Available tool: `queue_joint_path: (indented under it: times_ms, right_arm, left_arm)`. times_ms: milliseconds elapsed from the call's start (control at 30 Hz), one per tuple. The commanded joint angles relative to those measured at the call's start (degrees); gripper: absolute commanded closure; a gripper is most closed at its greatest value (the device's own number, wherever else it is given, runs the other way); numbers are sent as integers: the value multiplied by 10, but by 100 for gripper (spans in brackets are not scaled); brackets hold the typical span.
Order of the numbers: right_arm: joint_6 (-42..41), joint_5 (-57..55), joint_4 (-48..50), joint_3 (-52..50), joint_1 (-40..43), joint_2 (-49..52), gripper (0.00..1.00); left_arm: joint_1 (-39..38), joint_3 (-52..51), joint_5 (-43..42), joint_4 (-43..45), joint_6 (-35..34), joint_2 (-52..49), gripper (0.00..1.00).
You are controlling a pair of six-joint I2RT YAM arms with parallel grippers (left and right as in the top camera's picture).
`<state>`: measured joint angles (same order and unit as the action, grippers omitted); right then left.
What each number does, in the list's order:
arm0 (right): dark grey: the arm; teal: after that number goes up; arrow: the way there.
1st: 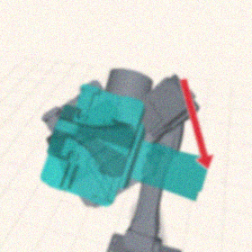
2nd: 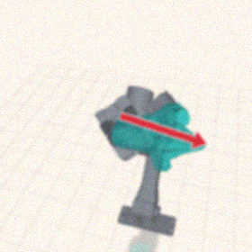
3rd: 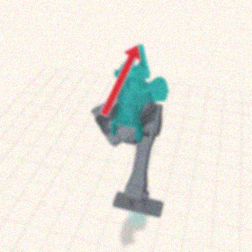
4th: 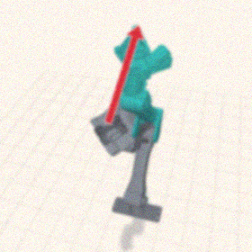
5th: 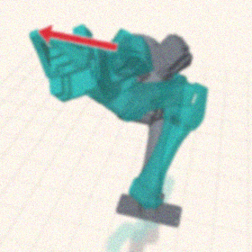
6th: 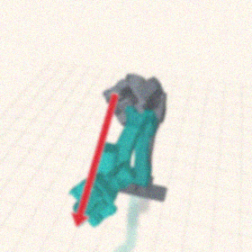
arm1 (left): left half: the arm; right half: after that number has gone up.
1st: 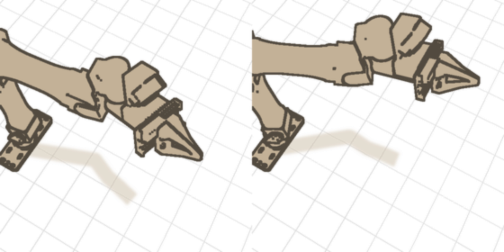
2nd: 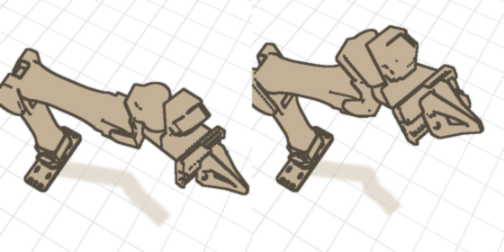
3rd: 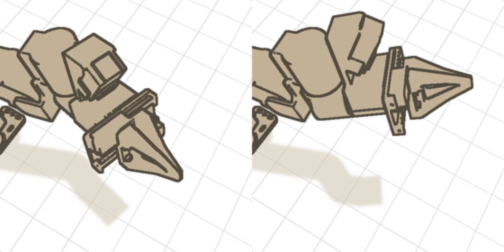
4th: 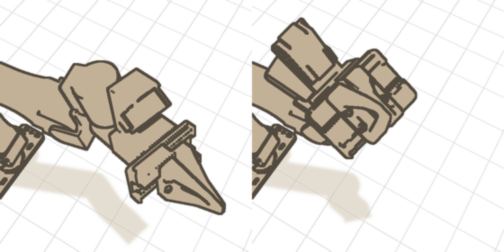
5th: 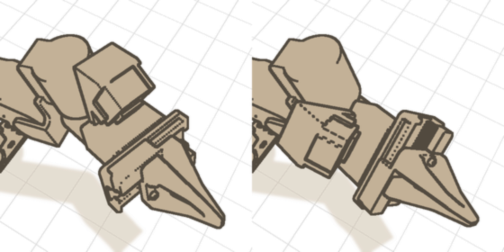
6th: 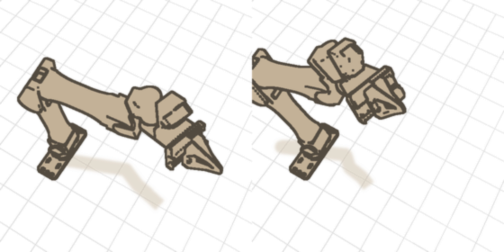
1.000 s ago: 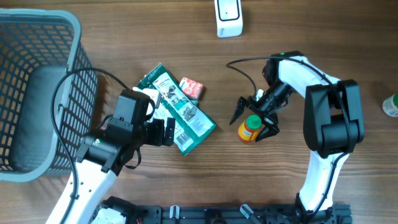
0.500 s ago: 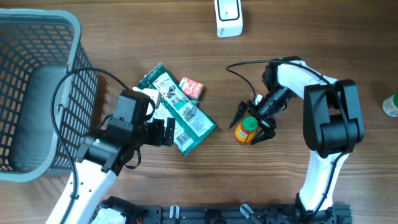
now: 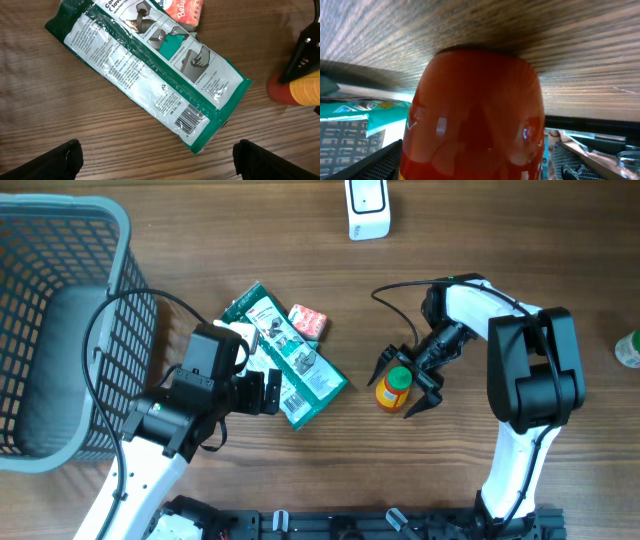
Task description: Scan the item barcode
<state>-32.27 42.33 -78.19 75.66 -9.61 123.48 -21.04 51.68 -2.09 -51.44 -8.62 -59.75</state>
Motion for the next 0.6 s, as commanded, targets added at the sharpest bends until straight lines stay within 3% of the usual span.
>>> queue_joint_path:
  times_ms: [0, 200, 567]
  right_arm:
    - [-63, 7, 25, -24, -2, 9, 14]
    - [-82, 57, 81, -87, -1, 9, 28]
    - [-84, 63, 103, -88, -2, 9, 45]
  left_arm:
    - [3, -2, -9, 0, 9, 0, 0]
    - [3, -2, -9, 0, 9, 0, 0]
    - [3, -2, -9, 0, 9, 0, 0]
